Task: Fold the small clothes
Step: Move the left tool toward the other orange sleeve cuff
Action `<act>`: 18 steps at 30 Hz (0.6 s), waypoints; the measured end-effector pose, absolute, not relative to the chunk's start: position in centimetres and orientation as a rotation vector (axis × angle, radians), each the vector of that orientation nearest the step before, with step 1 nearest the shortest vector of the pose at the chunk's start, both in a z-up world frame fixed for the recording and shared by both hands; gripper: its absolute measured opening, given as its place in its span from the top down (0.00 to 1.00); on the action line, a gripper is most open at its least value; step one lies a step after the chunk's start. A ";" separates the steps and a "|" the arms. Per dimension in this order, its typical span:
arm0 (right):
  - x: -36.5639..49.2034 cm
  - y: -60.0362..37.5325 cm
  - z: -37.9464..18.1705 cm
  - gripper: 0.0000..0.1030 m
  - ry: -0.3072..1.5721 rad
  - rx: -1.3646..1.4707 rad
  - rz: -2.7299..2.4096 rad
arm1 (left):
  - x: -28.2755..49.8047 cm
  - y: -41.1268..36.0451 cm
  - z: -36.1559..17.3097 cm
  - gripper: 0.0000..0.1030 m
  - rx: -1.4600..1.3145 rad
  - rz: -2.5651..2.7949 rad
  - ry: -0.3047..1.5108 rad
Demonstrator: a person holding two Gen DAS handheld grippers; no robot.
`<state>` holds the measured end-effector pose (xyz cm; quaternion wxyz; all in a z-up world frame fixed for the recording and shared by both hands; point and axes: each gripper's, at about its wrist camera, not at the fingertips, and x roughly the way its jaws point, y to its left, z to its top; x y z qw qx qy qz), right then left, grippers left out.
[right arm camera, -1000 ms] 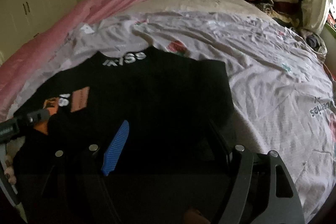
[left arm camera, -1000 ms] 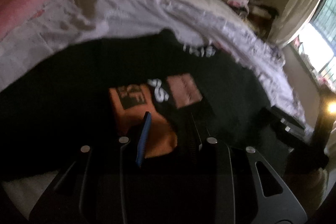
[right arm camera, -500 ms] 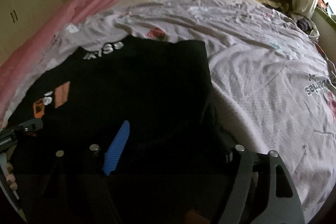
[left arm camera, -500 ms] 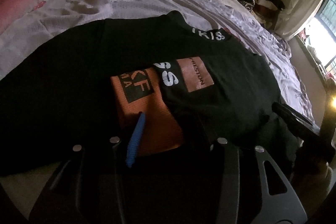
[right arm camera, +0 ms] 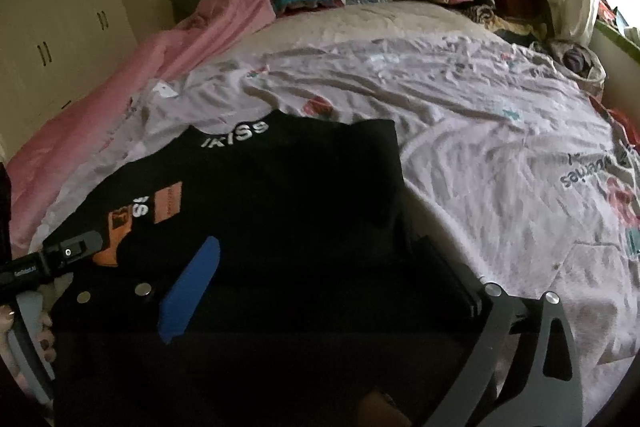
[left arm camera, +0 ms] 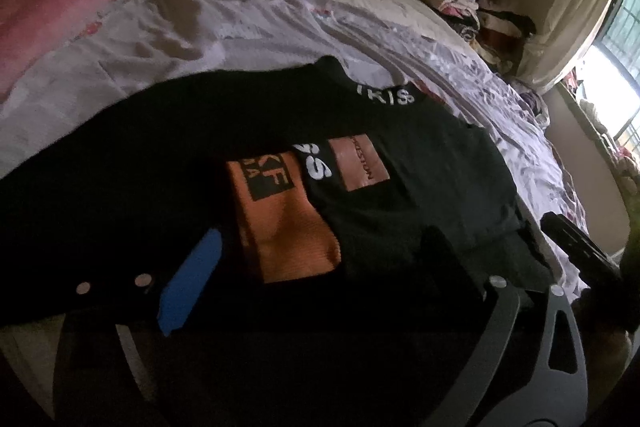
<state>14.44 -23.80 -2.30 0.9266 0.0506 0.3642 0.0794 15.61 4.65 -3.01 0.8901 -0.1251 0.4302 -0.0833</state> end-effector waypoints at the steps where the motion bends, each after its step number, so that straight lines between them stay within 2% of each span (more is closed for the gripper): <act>1: 14.3 -23.7 -2.1 0.05 0.740 0.105 0.168 | 15.5 4.7 -2.8 0.09 -0.259 -0.171 0.886; 18: 11.9 -21.0 0.6 0.04 0.684 0.069 0.221 | 12.4 5.8 -0.9 0.09 -0.179 -0.045 0.830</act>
